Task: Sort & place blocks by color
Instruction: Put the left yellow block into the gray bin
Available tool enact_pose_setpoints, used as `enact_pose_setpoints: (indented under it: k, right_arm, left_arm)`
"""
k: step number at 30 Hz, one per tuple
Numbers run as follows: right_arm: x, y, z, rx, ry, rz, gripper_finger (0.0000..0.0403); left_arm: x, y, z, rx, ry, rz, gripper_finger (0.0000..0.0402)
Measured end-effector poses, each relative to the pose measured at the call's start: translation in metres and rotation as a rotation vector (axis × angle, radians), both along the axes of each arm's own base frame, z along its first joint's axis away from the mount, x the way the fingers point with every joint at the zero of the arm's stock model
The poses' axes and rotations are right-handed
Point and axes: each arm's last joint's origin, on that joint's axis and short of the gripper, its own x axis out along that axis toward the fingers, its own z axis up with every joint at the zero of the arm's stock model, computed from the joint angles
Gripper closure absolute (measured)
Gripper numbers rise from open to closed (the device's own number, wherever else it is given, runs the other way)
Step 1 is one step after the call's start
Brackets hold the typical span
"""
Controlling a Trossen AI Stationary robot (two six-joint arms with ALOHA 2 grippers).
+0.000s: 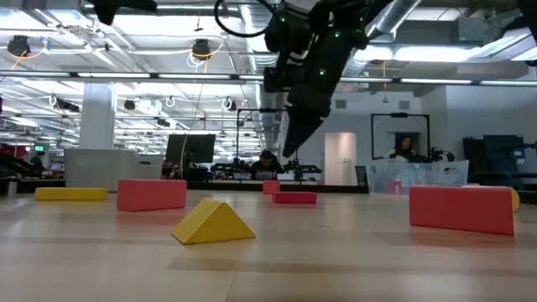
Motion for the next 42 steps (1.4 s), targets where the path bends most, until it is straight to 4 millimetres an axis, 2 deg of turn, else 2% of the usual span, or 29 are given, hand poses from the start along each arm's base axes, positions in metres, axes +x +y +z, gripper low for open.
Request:
enact_pose_setpoints:
  k: [6, 12, 18, 23, 27, 34, 37, 42]
  right_arm:
    - [-0.024, 0.013, 0.024, -0.051, -0.067, -0.037, 0.0111]
    - [-0.062, 0.017, 0.045, -0.066, -0.231, -0.119, 0.0113]
    - [-0.097, 0.019, 0.05, -0.08, -0.358, -0.175, 0.0113]
    - [-0.118, 0.021, 0.052, -0.095, -0.428, -0.215, 0.0113]
    - [-0.127, 0.027, 0.054, -0.108, -0.478, -0.214, 0.0113]
    - [-0.134, 0.033, 0.054, -0.157, -0.504, -0.225, 0.0113]
    - [-0.135, 0.033, 0.052, -0.165, -0.504, -0.21, 0.0113]
    - [-0.136, 0.032, 0.05, -0.169, -0.499, -0.212, 0.0113]
  left_arm:
    - [0.026, 0.0, -0.007, -0.005, 0.105, 0.004, 0.0391]
    - [0.047, 0.005, -0.024, -0.134, 0.232, -0.005, 0.0319]
    - [0.065, 0.019, -0.061, -0.299, 0.509, 0.074, 0.0228]
    - [0.077, 0.027, -0.096, -0.414, 0.801, 0.157, 0.0183]
    - [0.084, 0.028, -0.126, -0.493, 1.025, 0.236, 0.0167]
    - [0.094, 0.019, -0.171, -0.521, 1.247, 0.255, 0.0161]
    - [0.094, 0.011, -0.178, -0.512, 1.294, 0.215, 0.0161]
    - [0.094, 0.0, -0.17, -0.507, 1.264, 0.139, 0.0161]
